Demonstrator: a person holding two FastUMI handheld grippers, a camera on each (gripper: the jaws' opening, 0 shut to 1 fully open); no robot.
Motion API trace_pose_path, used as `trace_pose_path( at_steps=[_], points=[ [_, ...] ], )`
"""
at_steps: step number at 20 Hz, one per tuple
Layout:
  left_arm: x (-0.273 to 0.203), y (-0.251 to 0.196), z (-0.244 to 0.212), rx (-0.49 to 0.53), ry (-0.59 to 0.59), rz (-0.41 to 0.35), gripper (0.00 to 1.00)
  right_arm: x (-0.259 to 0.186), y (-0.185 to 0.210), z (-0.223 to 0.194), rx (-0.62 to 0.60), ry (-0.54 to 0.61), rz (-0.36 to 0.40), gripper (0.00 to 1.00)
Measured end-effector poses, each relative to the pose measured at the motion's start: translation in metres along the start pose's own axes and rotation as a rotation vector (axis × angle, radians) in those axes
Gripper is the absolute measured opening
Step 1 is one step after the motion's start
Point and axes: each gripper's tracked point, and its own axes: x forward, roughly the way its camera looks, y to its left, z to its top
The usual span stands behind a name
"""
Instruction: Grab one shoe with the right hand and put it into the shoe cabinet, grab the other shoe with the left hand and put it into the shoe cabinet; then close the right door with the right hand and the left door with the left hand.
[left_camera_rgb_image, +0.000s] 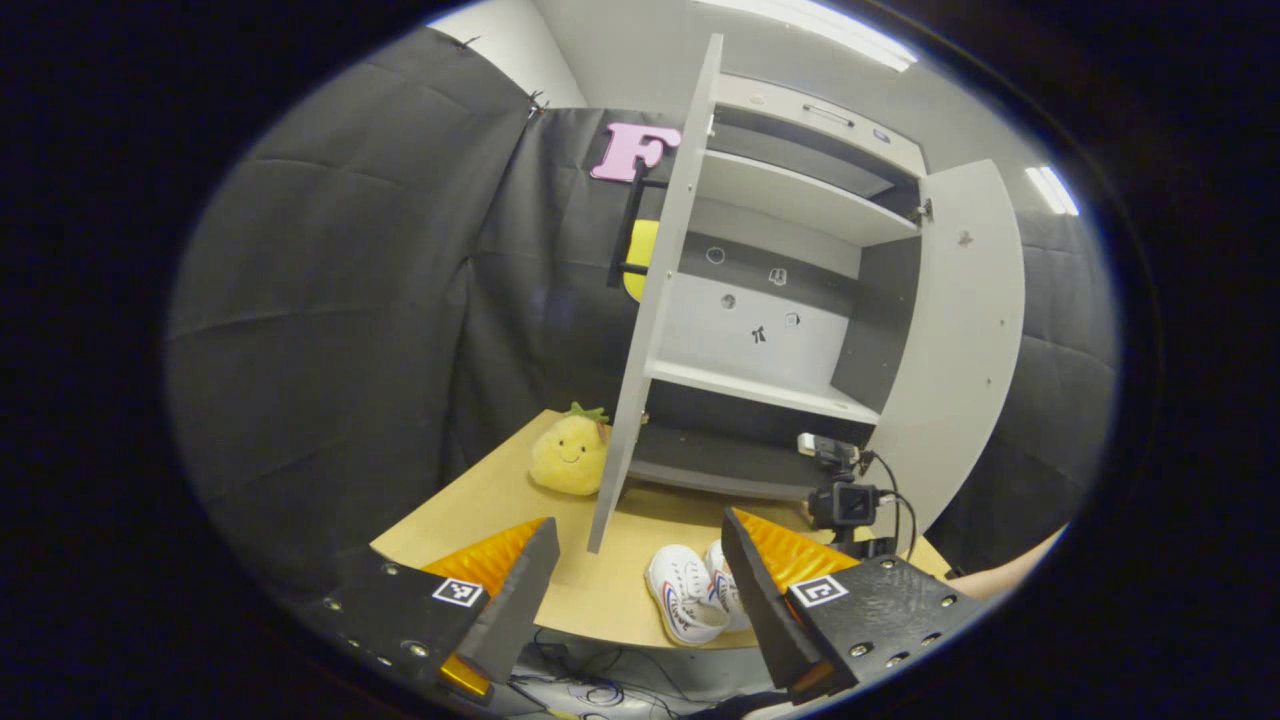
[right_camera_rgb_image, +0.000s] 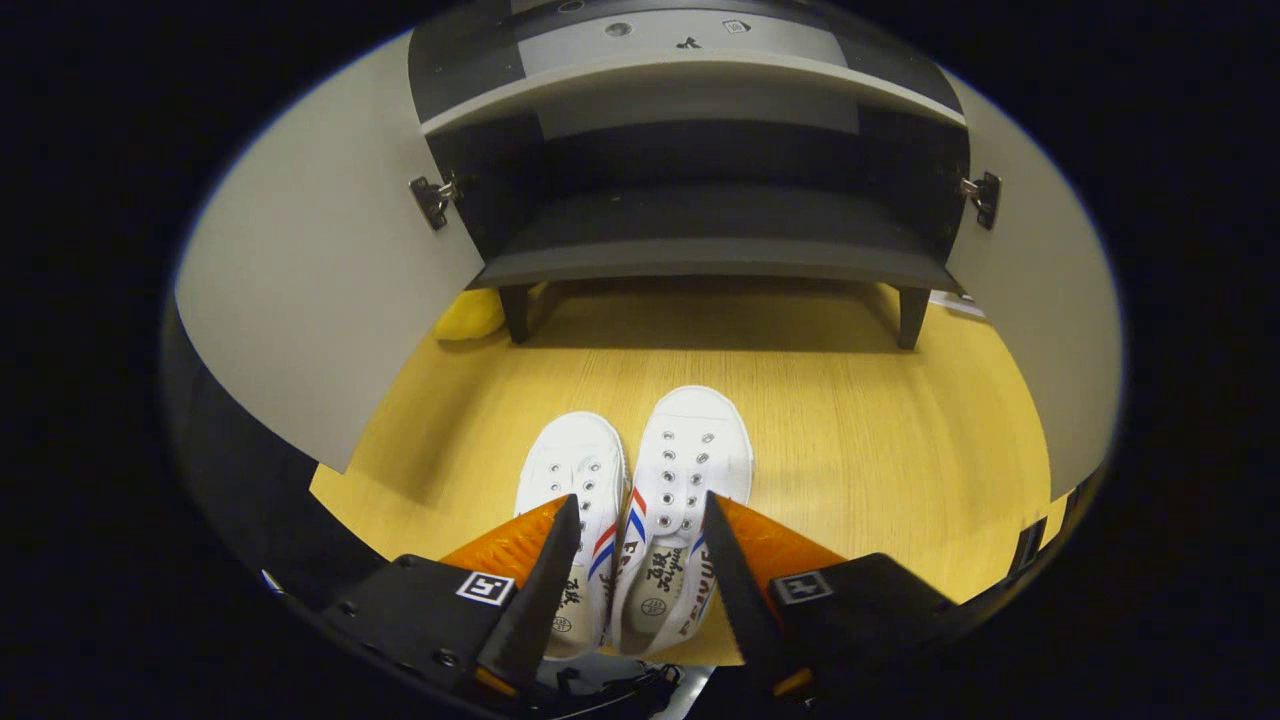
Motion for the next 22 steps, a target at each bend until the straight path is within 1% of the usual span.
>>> trace_pose_path(
  at_steps=[1,2,4,5,6,7,9,10,12,13,14,15,16,17,18,19,20,21,22],
  points=[
    [0.0,0.0,-0.002,0.0,0.006,-0.001,0.94,0.003,0.0,-0.004,0.009,0.02,-0.005,0.53],
    [0.002,0.0,-0.003,0.001,0.011,0.0,0.94,0.008,-0.001,-0.007,0.022,0.036,-0.011,0.45],
    [0.003,0.002,-0.004,0.007,0.019,0.008,0.92,0.016,0.0,-0.015,0.041,0.074,-0.012,0.45],
    [0.005,0.005,-0.006,0.009,0.023,0.012,0.94,0.02,0.002,-0.021,0.04,0.095,-0.006,0.53],
    [0.007,0.007,-0.006,0.008,0.026,0.015,0.95,0.024,0.001,-0.026,0.028,0.111,-0.015,0.53],
    [0.01,0.008,-0.008,0.007,0.032,0.018,0.95,0.026,0.001,-0.028,0.019,0.117,-0.018,0.45],
    [0.013,0.01,-0.009,0.004,0.039,0.021,0.94,0.027,0.002,-0.026,0.041,0.113,-0.026,0.45],
    [0.014,0.011,-0.009,0.004,0.04,0.021,0.94,0.027,0.001,-0.023,0.056,0.11,-0.023,0.53],
    [0.016,0.012,-0.008,0.007,0.042,0.02,0.94,0.027,-0.001,-0.025,0.089,0.111,-0.009,0.53],
    [0.016,0.012,-0.01,0.01,0.044,0.02,0.94,0.028,-0.001,-0.026,0.104,0.114,-0.002,0.49],
    [0.018,0.012,-0.01,0.013,0.047,0.02,0.94,0.028,-0.004,-0.026,0.111,0.119,-0.002,0.49],
    [0.018,0.012,-0.011,0.015,0.05,0.02,0.94,0.03,-0.004,-0.025,0.123,0.118,0.001,0.53],
    [0.019,0.012,-0.012,0.015,0.053,0.019,0.94,0.021,-0.005,-0.02,0.139,0.112,0.008,0.55],
    [0.02,0.011,-0.013,0.015,0.056,0.018,0.94,0.026,-0.006,-0.022,0.163,0.101,0.002,0.39],
    [0.021,0.011,-0.013,0.016,0.057,0.017,0.94,0.03,-0.011,-0.025,0.163,0.105,-0.011,0.39],
    [0.021,0.01,-0.014,0.017,0.058,0.016,0.94,0.03,-0.011,-0.028,0.161,0.116,-0.006,0.38],
    [0.023,0.009,-0.014,0.016,0.061,0.011,0.94,0.033,-0.01,-0.031,0.156,0.142,-0.004,0.31],
    [0.024,0.007,-0.015,0.017,0.065,0.006,0.94,0.032,-0.01,-0.03,0.149,0.155,-0.009,0.36],
    [0.026,0.006,-0.016,0.019,0.069,0.003,0.94,0.035,-0.011,-0.03,0.134,0.173,-0.021,0.36]
  ],
)
